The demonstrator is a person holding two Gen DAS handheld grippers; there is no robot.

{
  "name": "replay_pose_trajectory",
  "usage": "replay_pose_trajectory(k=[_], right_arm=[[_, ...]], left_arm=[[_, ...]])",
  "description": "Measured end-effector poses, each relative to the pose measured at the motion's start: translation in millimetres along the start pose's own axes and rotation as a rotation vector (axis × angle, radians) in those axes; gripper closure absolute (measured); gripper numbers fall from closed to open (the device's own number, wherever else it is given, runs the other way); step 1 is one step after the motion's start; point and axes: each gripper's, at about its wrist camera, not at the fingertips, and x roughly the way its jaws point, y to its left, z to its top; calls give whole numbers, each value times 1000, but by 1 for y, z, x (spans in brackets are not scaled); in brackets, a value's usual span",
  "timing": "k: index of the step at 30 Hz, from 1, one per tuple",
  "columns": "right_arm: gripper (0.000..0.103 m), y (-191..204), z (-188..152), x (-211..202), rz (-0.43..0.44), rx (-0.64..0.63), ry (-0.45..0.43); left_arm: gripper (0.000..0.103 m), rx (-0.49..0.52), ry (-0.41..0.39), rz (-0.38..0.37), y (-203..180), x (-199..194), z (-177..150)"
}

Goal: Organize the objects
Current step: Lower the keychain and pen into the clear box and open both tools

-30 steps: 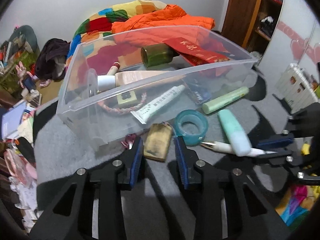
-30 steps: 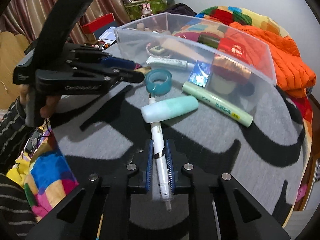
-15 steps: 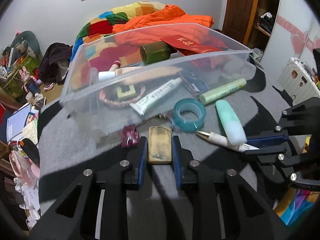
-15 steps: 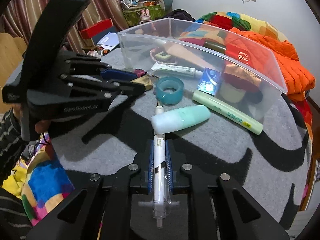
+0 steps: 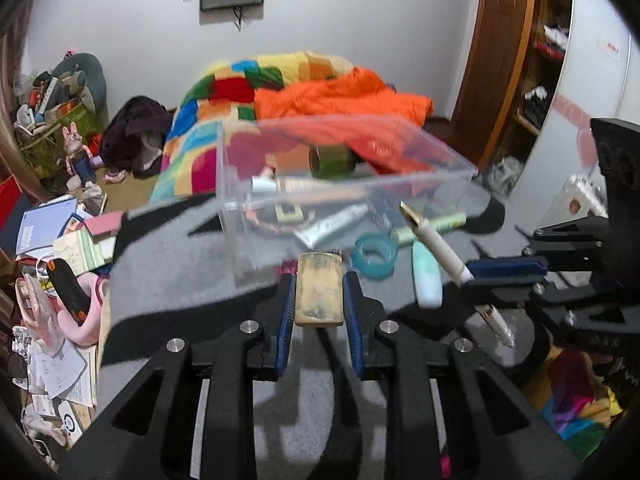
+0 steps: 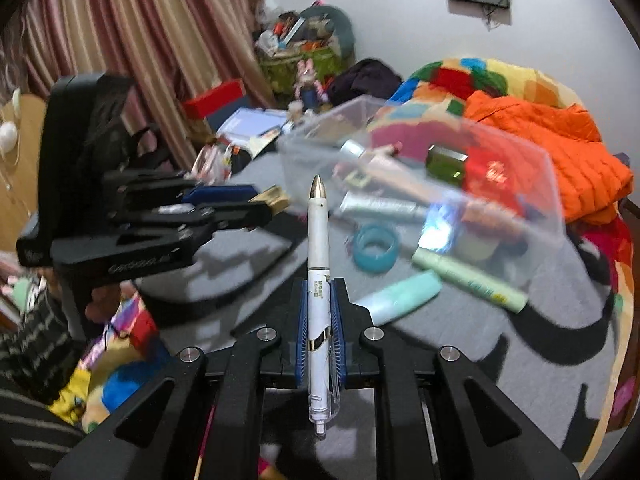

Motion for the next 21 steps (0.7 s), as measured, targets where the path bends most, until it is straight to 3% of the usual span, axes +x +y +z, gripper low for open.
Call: replay_pose_trajectory(k=[11,16,21], right_arm=[[93,-37,53,-6,-139,95,-114],[93,-45,78,4,-210,83,-132],[93,-50,96,31,-279,37,-91]], left_arm=[[80,-54,-105,7,11,-10,37],[80,-72,-92,26,18,5,53],[80,-89,-46,54,27,28,67]])
